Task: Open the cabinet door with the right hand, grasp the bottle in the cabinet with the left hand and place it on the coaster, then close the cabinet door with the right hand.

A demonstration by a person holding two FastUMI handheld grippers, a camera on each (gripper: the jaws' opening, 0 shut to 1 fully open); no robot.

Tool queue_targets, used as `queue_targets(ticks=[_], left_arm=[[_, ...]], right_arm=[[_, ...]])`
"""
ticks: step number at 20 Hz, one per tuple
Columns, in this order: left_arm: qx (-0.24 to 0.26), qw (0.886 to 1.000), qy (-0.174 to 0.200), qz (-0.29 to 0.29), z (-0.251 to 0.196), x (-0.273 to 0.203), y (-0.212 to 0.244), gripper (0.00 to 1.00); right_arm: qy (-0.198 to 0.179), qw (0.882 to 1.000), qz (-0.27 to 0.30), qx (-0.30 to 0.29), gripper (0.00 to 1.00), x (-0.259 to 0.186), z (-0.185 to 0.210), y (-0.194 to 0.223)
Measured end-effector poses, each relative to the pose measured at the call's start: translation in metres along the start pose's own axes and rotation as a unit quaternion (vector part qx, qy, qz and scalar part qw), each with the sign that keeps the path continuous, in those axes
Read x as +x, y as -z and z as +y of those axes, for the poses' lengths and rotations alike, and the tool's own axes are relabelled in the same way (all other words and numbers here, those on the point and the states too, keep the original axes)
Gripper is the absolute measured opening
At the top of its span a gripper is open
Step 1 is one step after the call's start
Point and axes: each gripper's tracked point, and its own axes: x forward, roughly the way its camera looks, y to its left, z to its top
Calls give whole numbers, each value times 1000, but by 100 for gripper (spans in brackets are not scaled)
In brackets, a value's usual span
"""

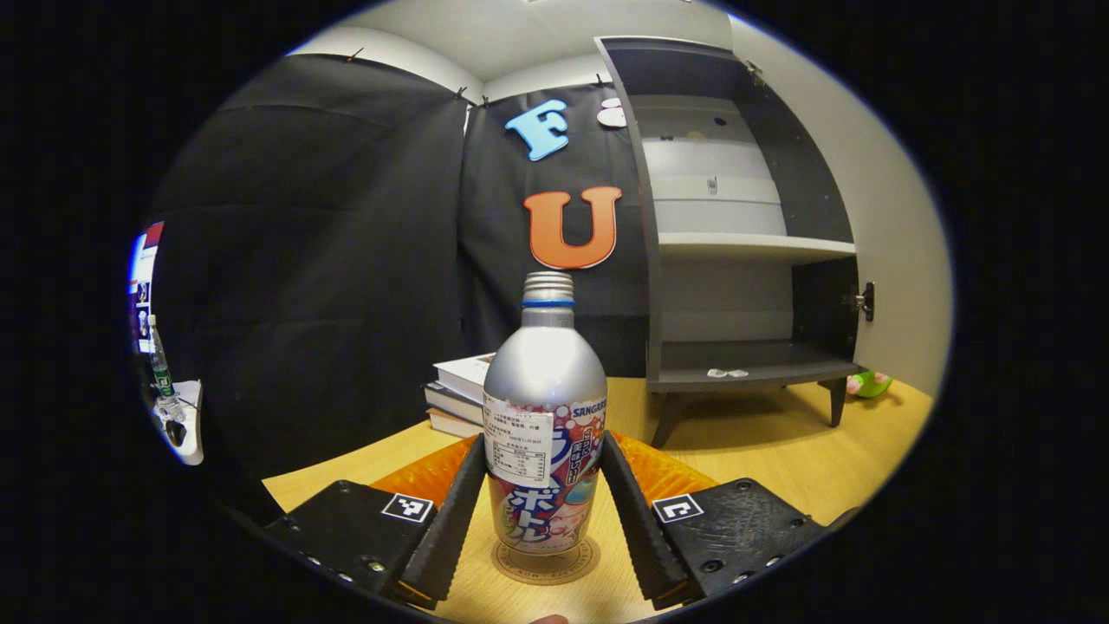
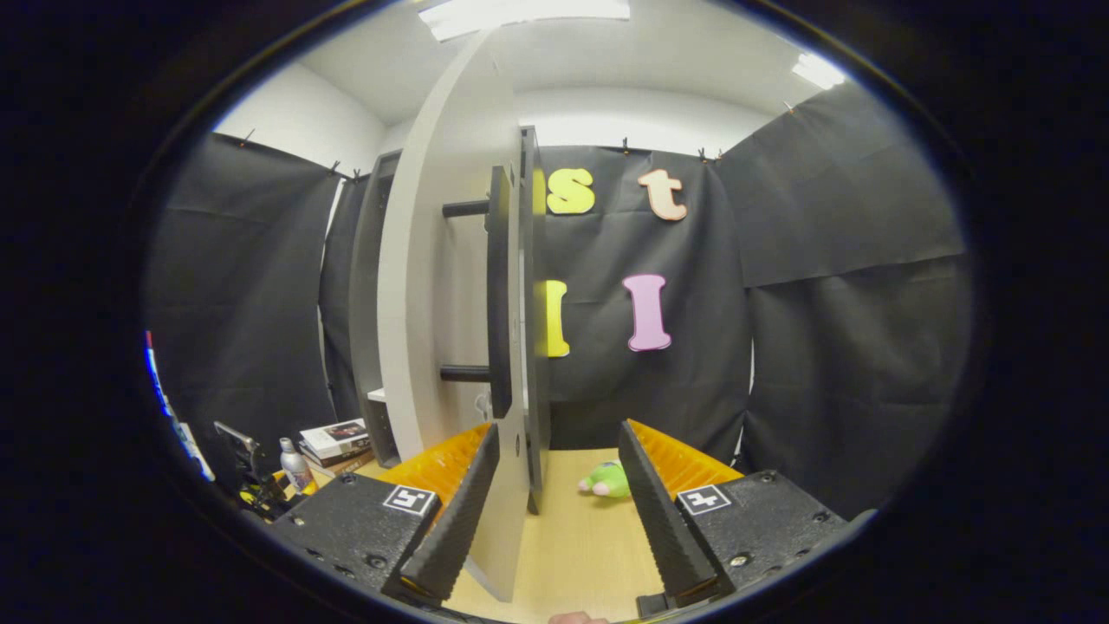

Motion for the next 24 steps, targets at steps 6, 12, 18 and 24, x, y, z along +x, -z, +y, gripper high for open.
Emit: queue_targets(ticks=[6,12,18,24], left_arm=[[-15,1000,-6,27,1,5,36,77],[-30,999,-7,12,0,2,38,77],[-23,999,8,24,-3,-3,47,92],[-34,999,-3,-11,14,-27,-8,93]], right_arm=[[13,1000,2,-2,87,0,-1,0],[23,1000,1,-2,87,0,-2,-3],[23,1000,1,-5,87,3,-2,-3],[23,1000,-3,-5,87,3,-4,-3]])
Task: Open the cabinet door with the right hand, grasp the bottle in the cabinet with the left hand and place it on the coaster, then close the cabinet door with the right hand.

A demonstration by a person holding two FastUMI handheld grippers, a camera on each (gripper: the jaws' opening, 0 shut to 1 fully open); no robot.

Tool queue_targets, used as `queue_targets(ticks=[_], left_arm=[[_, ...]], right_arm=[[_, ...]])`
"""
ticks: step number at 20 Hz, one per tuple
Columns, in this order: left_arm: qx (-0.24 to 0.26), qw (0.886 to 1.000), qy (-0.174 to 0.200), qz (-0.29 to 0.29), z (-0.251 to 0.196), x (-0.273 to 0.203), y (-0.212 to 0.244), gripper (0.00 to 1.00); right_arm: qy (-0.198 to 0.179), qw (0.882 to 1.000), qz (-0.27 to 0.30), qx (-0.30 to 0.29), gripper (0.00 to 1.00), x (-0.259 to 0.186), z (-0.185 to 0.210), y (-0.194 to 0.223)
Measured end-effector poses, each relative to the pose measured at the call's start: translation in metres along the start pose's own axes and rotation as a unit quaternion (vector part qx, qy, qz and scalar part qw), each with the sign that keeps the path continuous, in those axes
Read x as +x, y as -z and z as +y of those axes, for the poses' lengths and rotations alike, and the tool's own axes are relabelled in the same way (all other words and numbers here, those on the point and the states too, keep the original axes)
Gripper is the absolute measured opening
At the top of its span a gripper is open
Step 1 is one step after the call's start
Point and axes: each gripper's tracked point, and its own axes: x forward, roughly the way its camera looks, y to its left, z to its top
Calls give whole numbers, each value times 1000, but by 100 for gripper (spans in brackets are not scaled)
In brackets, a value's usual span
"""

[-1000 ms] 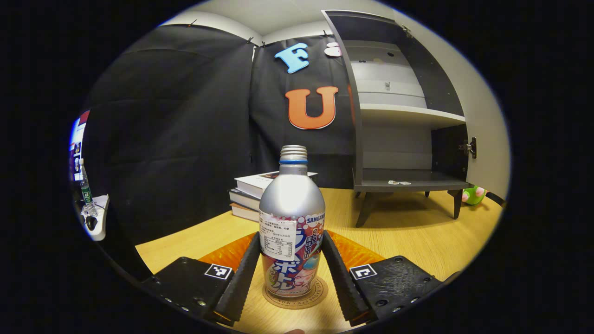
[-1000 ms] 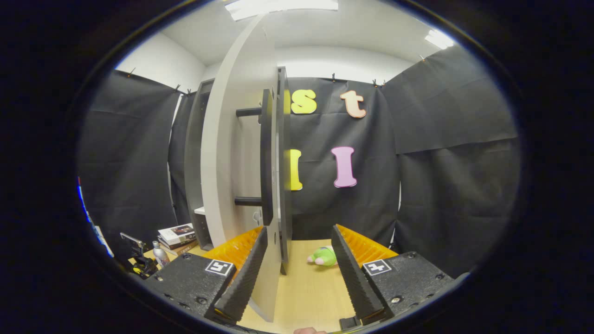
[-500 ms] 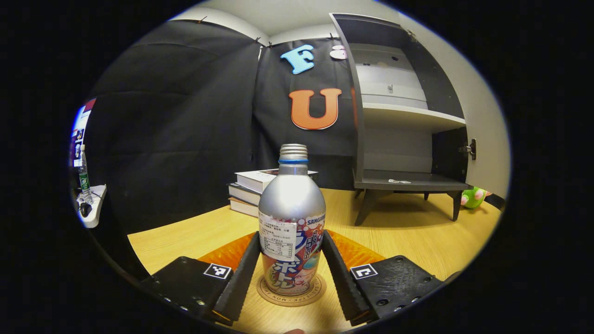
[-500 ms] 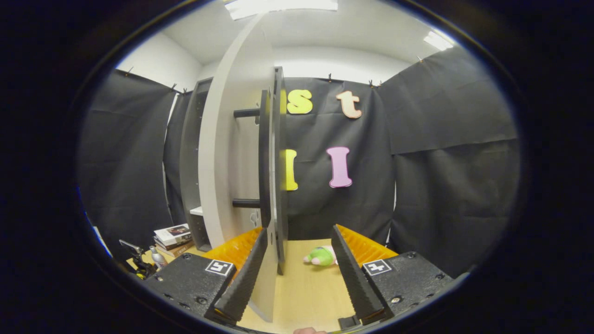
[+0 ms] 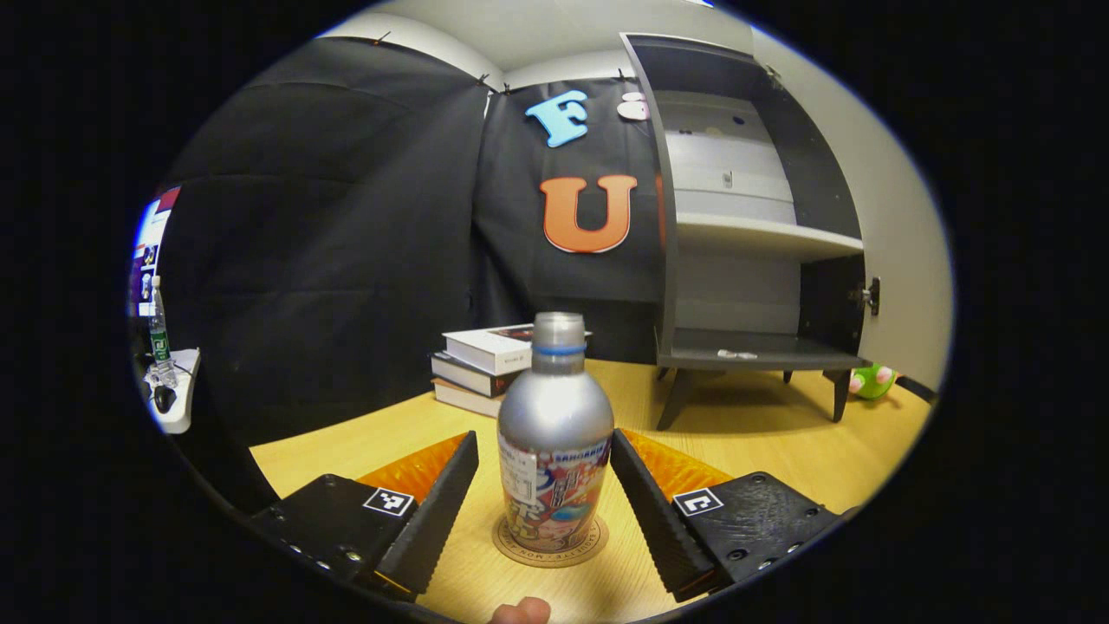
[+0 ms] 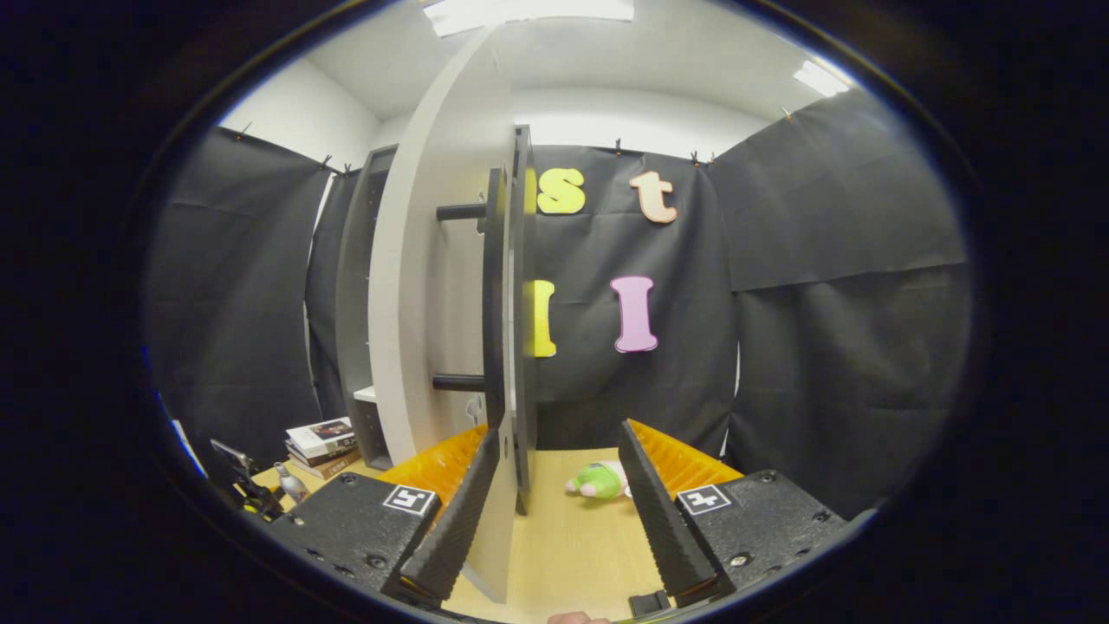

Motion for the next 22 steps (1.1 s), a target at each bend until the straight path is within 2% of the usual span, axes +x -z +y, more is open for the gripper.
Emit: queue_targets(ticks=[2,5,6,10,12,14,16,18,19,22], left_arm=[[-1,1000,9,-22,0,-16,-40,94],[-12,998,43,-53,-9,-44,-107,94],[-10,997,43,-64,-7,-50,-131,94],[-17,995,69,-65,-20,-64,-206,94],[-18,995,79,-62,-25,-71,-230,94],[-15,994,91,-59,-31,-78,-246,94],[-10,992,103,-69,-41,-84,-258,94],[-1,991,114,-76,-50,-91,-261,94],[4,990,117,-76,-53,-93,-260,94],[7,989,132,-60,-64,-101,-247,94]], right_arm=[[1,1000,-4,2,87,0,0,-2],[0,1000,-13,7,87,-2,0,-4],[2,1000,-13,9,88,-5,-3,-3],[31,999,-7,27,87,-22,-19,-5],[40,998,-26,34,88,-28,-30,-19],[48,997,-37,42,89,-27,-42,-29],[36,998,-38,48,91,-15,-41,-37],[25,998,-43,43,92,-3,-39,-45],[20,998,-44,41,97,1,-35,-48],[4,998,-50,35,96,8,-24,-54]])
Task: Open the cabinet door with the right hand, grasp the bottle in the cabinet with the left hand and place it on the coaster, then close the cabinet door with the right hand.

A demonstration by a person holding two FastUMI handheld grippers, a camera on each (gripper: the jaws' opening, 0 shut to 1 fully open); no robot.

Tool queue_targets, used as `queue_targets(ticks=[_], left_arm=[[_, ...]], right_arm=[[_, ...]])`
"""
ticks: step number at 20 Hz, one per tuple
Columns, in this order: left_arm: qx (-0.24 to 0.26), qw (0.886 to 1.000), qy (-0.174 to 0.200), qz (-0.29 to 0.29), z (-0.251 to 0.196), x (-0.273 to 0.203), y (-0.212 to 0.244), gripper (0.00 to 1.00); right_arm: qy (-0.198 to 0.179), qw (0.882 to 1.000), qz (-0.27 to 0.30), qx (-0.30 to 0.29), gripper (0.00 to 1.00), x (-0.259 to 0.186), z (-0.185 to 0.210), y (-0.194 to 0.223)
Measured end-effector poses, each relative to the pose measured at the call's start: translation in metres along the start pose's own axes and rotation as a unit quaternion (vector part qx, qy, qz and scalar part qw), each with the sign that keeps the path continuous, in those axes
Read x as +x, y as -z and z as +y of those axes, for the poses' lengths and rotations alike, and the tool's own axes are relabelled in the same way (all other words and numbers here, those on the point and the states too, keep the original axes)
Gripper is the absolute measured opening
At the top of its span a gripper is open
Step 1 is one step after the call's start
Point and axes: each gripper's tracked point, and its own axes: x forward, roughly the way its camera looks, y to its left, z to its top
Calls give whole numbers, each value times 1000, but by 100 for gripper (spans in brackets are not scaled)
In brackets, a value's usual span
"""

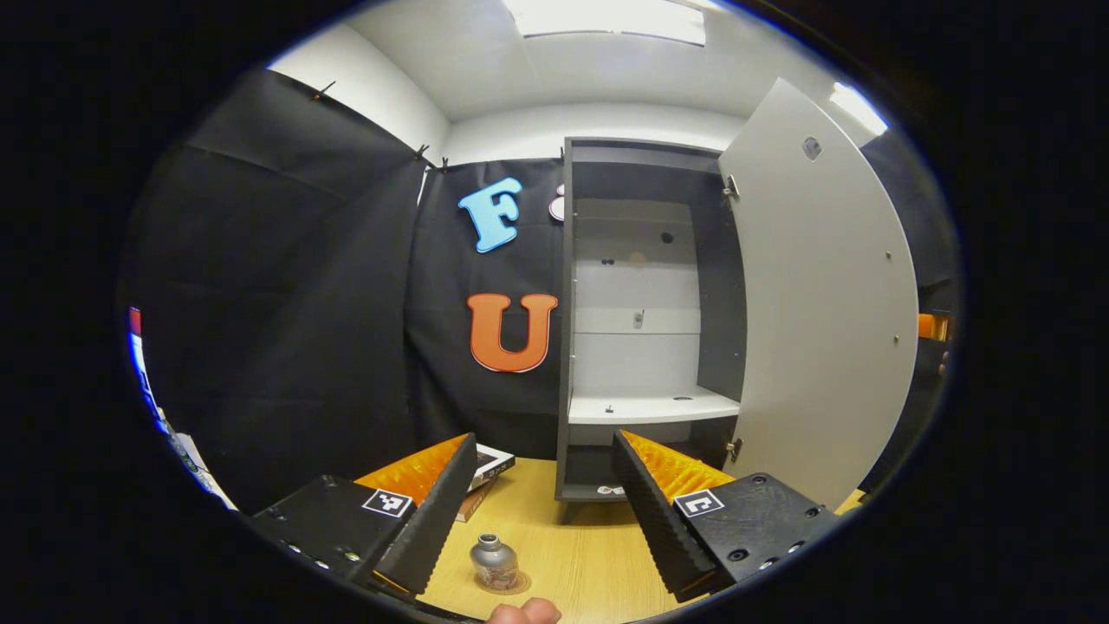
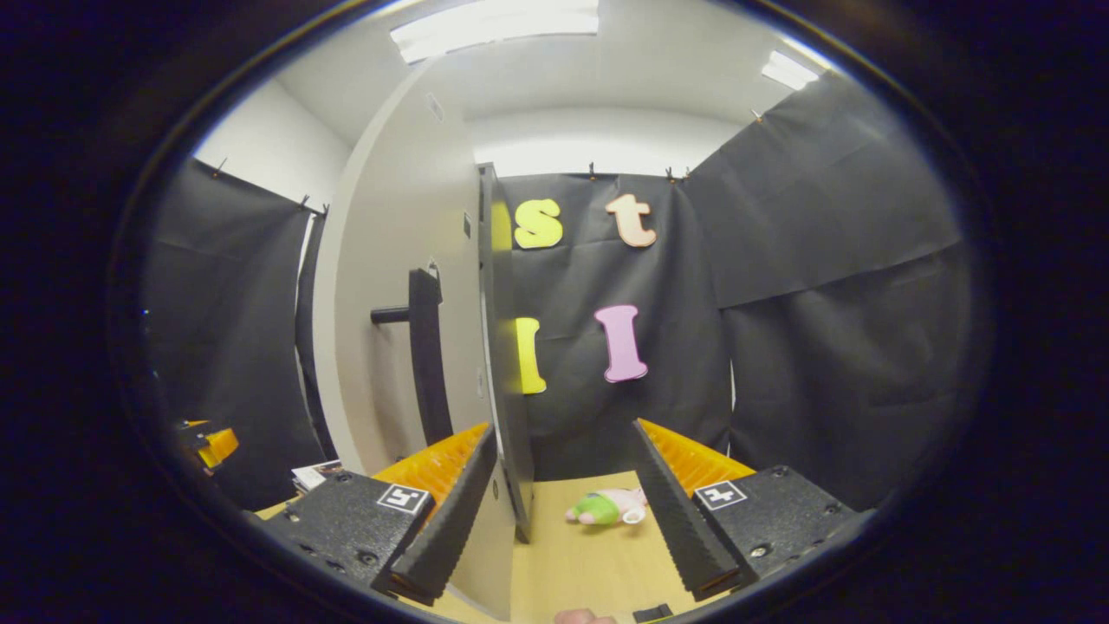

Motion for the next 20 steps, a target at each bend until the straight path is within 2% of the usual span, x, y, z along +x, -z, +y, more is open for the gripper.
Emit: queue_targets(ticks=[3,4,5,6,7,8,20], left_arm=[[-11,1000,6,14,-8,-6,10,94],[-12,1000,8,15,-9,-8,10,94],[-12,1000,10,15,-9,-9,12,94],[-10,1000,12,17,-9,-10,14,94],[-9,1000,13,17,-8,-11,15,94],[-8,1000,13,14,-7,-11,15,94],[-5,1000,14,7,13,-7,25,94]], right_arm=[[-11,1000,3,4,92,-1,11,2],[-15,1000,2,9,85,-2,15,3],[-21,1000,3,14,92,-2,22,4],[-30,999,6,21,92,-2,30,6],[-41,999,7,27,84,-1,39,7],[-53,998,8,31,91,1,49,8],[-166,985,17,41,91,29,186,21]])
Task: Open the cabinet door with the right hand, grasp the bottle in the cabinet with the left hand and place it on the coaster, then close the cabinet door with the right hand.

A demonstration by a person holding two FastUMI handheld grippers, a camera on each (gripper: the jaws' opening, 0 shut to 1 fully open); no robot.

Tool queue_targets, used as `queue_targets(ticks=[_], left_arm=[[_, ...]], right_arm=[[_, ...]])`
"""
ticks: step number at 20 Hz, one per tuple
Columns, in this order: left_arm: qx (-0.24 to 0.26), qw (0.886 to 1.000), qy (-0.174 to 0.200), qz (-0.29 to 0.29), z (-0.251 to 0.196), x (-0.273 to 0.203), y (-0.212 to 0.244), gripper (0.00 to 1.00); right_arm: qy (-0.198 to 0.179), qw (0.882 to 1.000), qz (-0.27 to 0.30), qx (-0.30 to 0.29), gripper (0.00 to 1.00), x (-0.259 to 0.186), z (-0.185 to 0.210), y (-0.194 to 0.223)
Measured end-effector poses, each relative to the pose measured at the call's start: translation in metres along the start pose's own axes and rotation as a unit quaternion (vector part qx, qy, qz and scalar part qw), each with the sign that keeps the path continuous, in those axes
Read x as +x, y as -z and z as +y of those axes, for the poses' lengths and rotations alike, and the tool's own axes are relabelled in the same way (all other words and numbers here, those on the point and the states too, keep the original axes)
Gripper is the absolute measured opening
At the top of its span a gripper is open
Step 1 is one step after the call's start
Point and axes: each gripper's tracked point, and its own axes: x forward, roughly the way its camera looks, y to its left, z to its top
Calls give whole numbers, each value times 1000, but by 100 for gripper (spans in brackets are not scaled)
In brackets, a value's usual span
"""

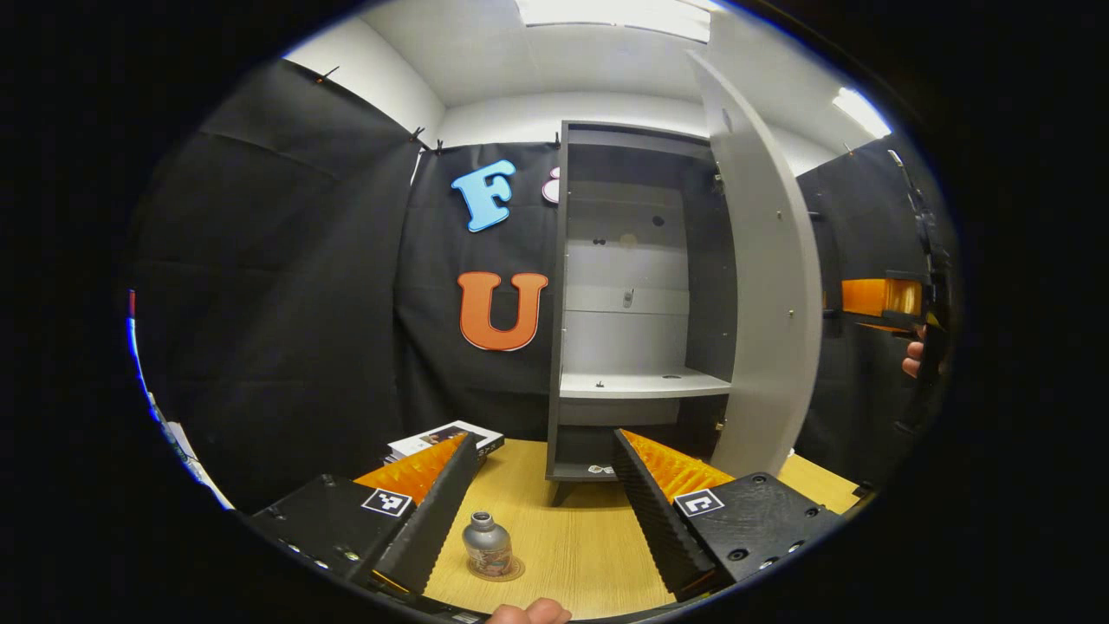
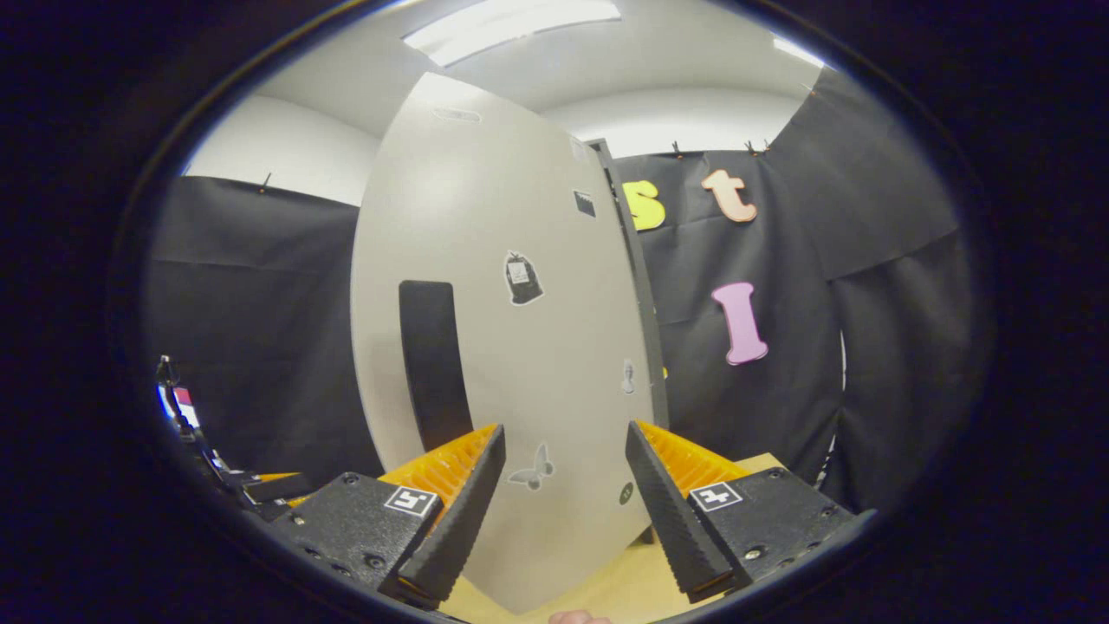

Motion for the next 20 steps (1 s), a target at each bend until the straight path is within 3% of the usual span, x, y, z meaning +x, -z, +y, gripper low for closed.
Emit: queue_targets(ticks=[7,12,14,15,16,20], left_arm=[[8,1000,-16,-2,20,5,2,94],[6,999,-31,6,34,6,12,94],[7,999,-39,10,41,5,16,94],[6,999,-42,11,43,4,18,94],[3,999,-44,12,44,4,21,94],[-11,999,-40,11,38,4,22,94]], right_arm=[[-66,997,8,-35,91,81,70,15],[-69,997,10,-37,93,133,80,30],[-66,997,15,-34,93,138,80,32],[-63,997,14,-36,88,136,78,31],[-62,997,12,-38,93,130,77,30],[-41,998,-3,-46,93,86,63,21]])
